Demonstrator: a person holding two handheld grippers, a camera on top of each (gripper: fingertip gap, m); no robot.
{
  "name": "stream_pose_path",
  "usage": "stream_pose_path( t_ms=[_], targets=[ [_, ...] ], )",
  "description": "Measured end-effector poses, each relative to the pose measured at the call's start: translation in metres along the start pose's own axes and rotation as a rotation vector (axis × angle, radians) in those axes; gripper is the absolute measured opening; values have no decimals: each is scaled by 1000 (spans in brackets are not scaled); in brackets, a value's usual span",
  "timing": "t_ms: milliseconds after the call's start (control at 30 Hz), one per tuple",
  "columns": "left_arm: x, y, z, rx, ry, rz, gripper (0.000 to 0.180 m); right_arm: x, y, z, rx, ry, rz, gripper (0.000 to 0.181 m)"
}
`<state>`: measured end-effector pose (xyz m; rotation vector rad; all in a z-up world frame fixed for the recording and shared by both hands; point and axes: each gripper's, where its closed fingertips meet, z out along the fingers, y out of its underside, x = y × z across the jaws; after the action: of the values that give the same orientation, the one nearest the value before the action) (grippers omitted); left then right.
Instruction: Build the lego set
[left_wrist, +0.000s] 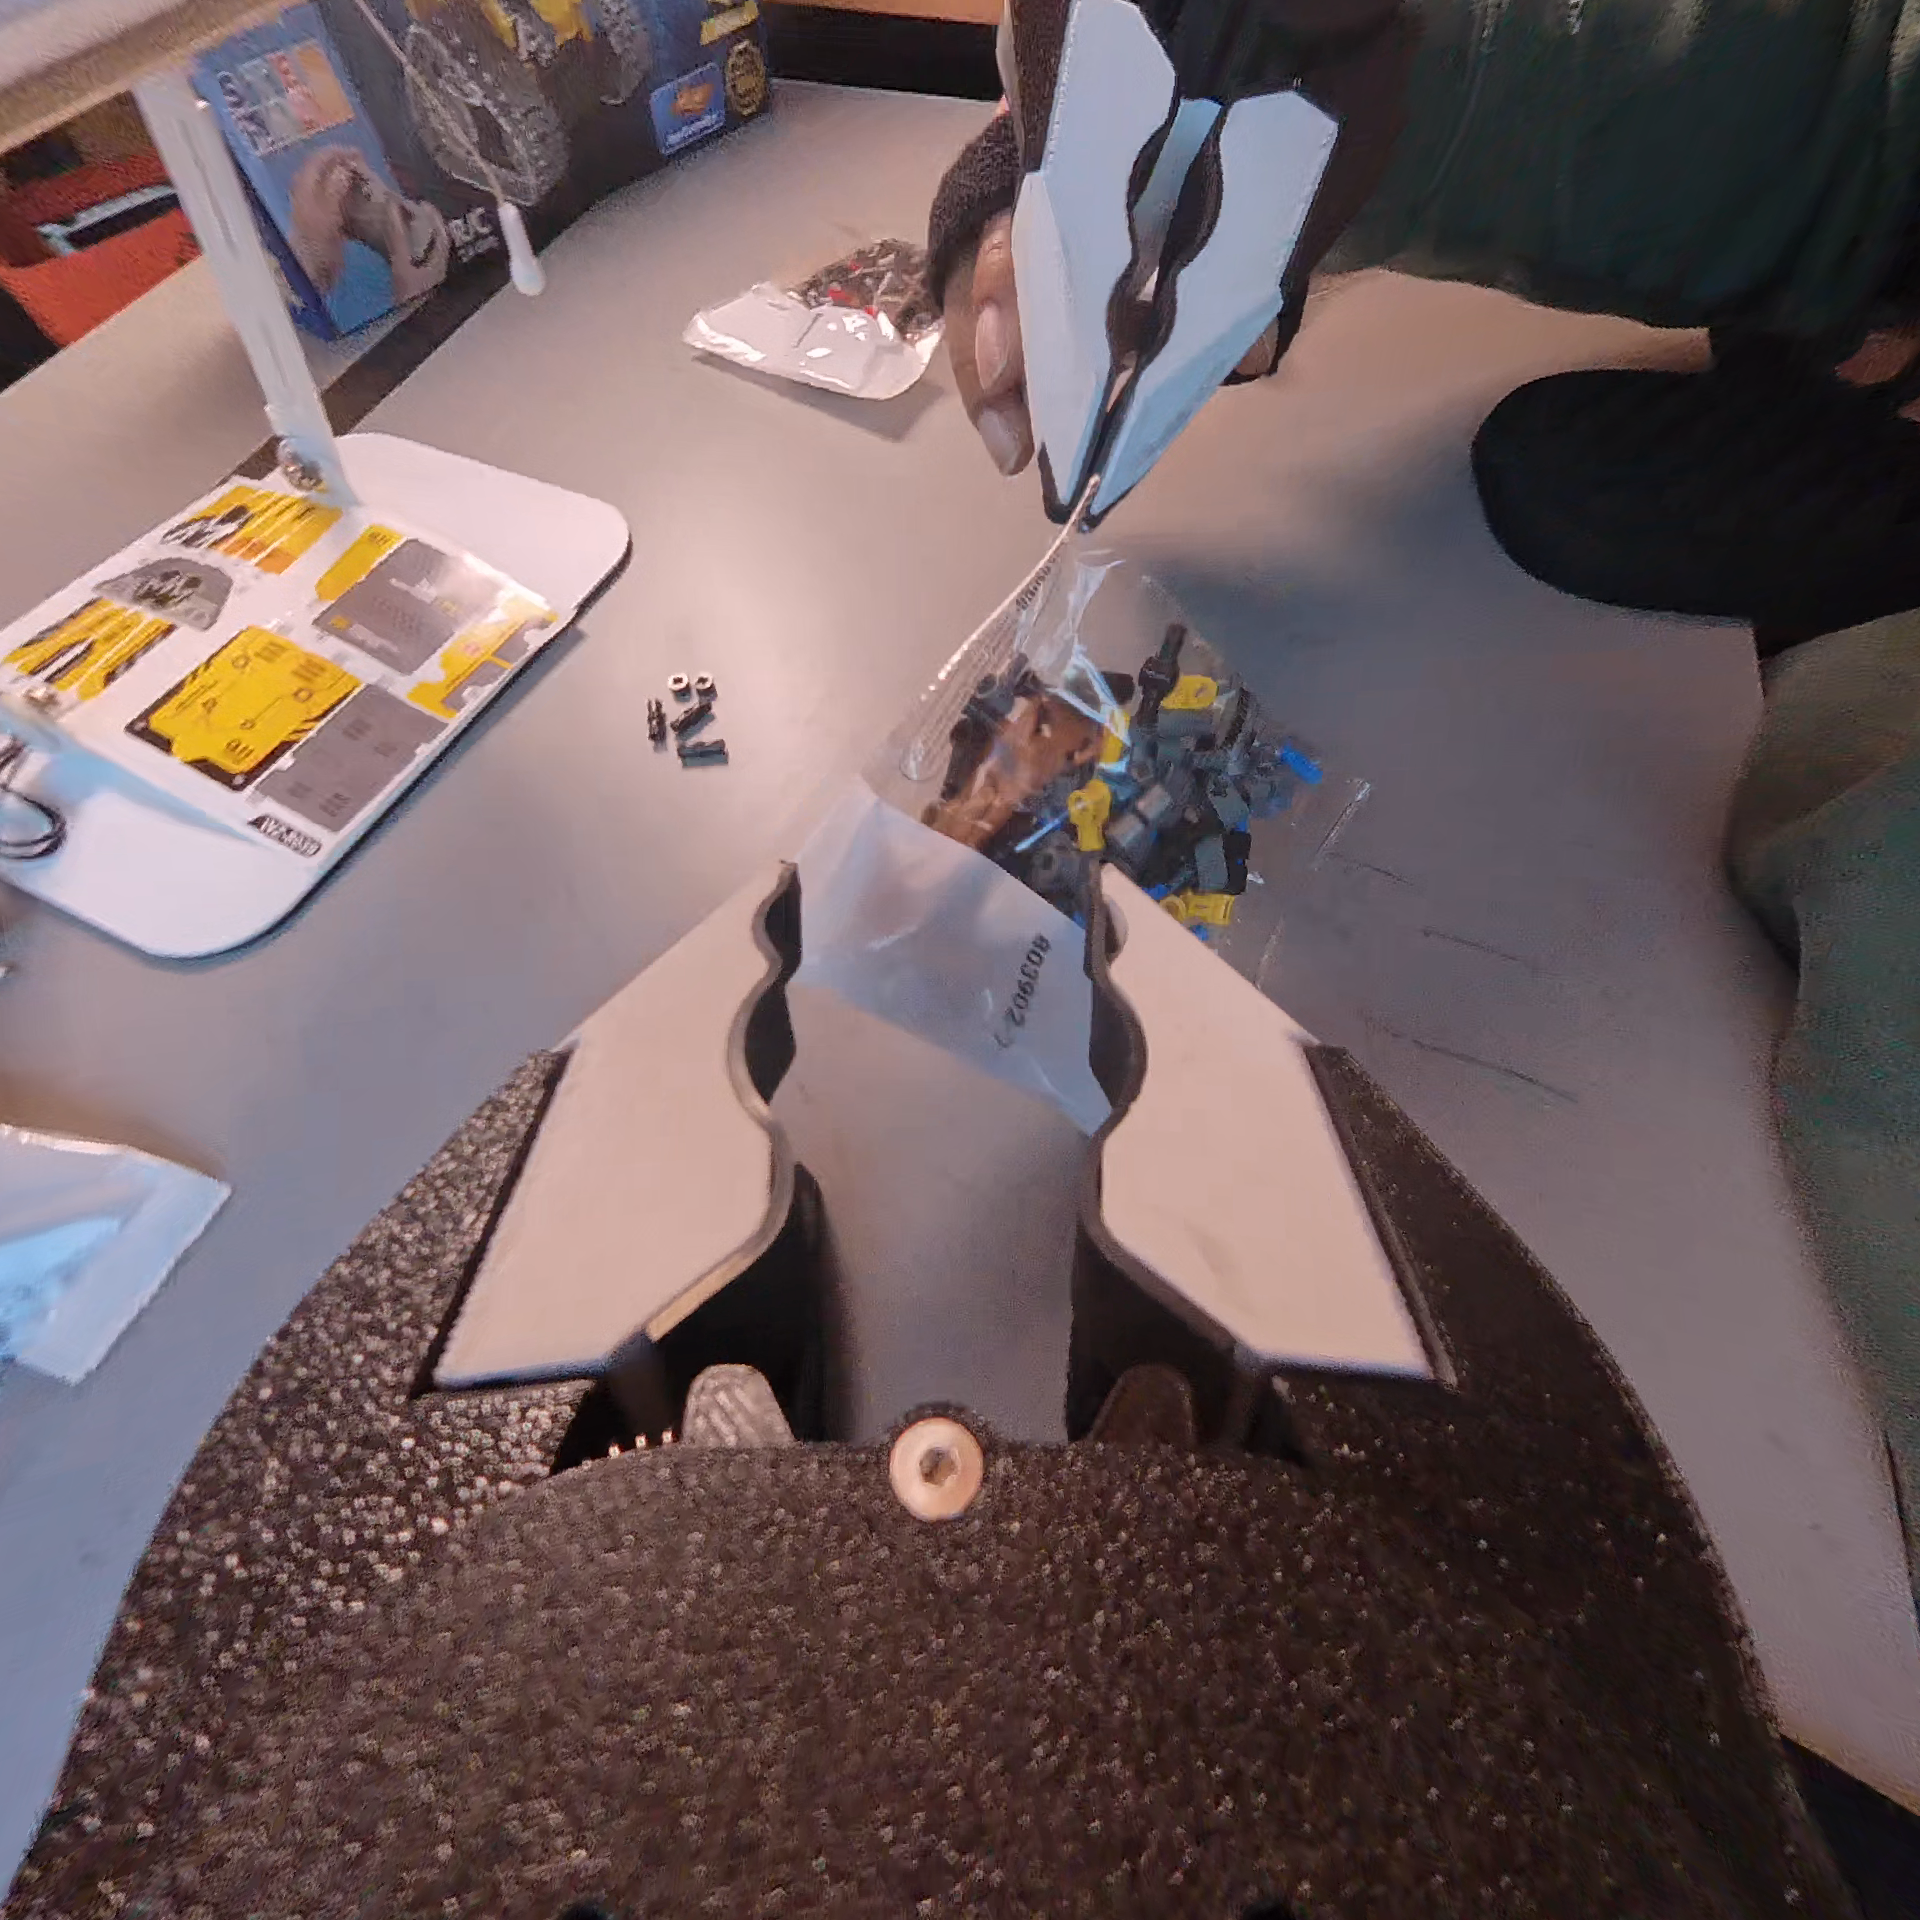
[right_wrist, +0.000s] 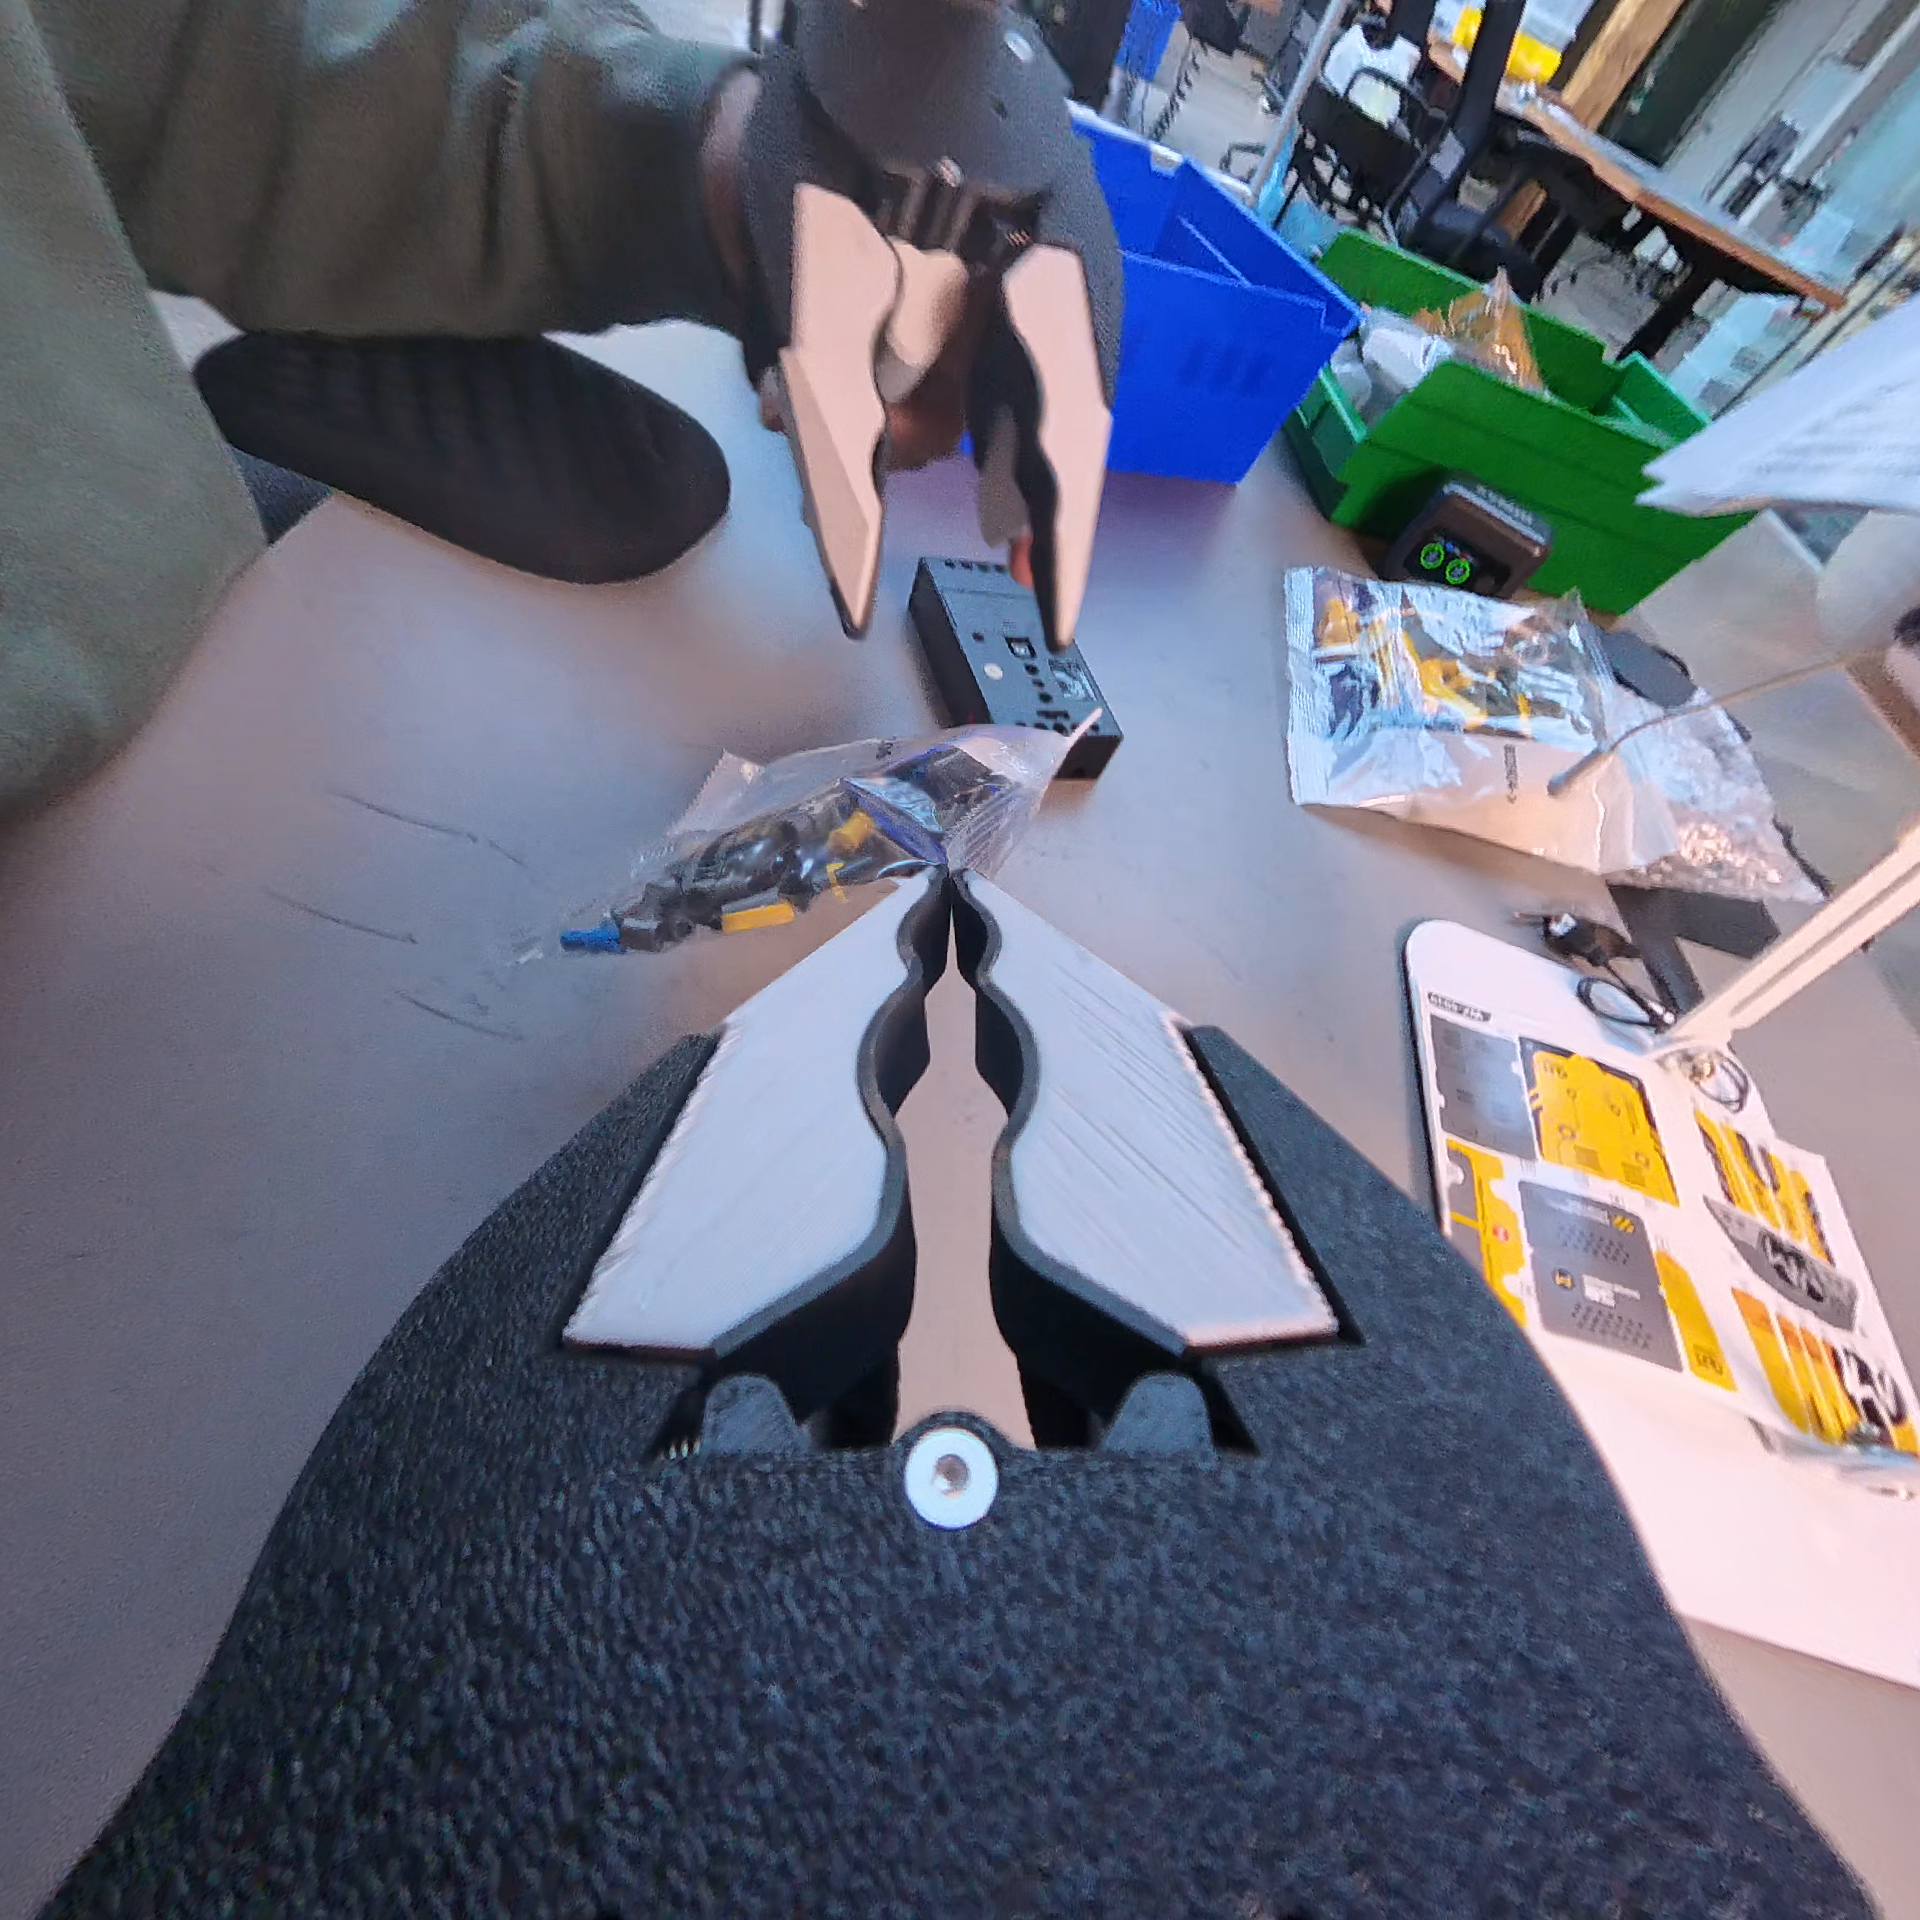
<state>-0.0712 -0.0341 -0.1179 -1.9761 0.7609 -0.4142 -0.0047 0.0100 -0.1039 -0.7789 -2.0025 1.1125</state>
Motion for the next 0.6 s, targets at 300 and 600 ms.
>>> stream_pose_path(
  t_ms=[300, 600],
  targets=[
    [16, -19, 49, -74, 433, -40, 17, 8, -18, -10, -20, -23, -25, 0],
    [-5, 0, 74, -124, 253, -218, 0, 23, 47, -21, -153, 132, 207, 2]
  ],
)
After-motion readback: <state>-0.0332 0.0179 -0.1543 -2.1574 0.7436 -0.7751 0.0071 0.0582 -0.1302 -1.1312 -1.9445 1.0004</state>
